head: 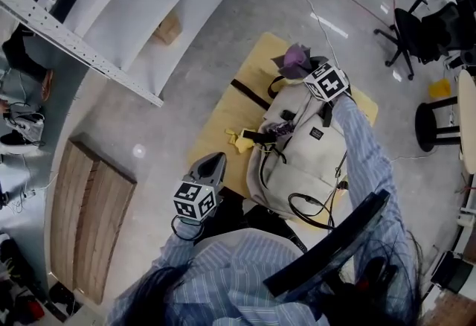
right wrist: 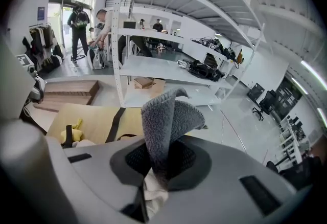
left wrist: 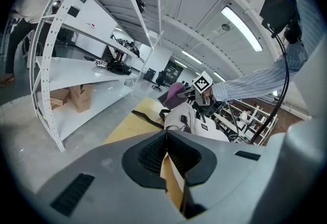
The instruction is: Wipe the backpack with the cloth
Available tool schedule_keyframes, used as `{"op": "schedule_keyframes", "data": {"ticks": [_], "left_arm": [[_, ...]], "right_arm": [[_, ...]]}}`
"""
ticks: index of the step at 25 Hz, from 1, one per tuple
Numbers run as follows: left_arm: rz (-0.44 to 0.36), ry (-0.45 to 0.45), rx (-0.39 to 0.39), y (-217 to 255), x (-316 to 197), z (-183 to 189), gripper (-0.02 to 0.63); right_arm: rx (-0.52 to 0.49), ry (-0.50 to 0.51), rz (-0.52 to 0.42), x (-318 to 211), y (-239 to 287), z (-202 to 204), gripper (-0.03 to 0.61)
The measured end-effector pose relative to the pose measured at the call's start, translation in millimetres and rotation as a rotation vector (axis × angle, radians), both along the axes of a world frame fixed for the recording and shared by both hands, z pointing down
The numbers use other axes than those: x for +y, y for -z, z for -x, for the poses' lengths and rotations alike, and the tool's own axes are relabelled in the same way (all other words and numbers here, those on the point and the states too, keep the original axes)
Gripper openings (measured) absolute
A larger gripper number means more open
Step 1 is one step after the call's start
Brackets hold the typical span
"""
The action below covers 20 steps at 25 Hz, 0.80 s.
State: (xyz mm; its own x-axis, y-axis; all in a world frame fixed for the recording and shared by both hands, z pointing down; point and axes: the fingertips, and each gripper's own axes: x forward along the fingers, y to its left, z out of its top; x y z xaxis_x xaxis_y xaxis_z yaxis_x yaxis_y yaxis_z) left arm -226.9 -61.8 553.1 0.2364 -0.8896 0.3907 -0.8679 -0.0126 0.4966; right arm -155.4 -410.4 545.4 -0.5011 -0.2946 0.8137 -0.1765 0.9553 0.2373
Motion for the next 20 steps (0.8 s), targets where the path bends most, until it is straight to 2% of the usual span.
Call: {"op": "schedule_keyframes", "data": {"ticks": [7, 12, 20], "left_arm": [[0.0, -0.011, 0.0, -1, 2, -5, 0.005], [-0.006, -0.038, -0.001, -1, 0, -16, 0.005], [-0.011, -0.058, -0.002, 1, 5, -31, 0.005]], "right_arm": [[0.001, 0.066, 0.012, 31, -5, 14, 0.049], [-0.009, 0.069, 0.021, 52, -9, 11, 0.049], [-0.078, 0.098, 0.047, 104, -3, 9, 0.049]]}}
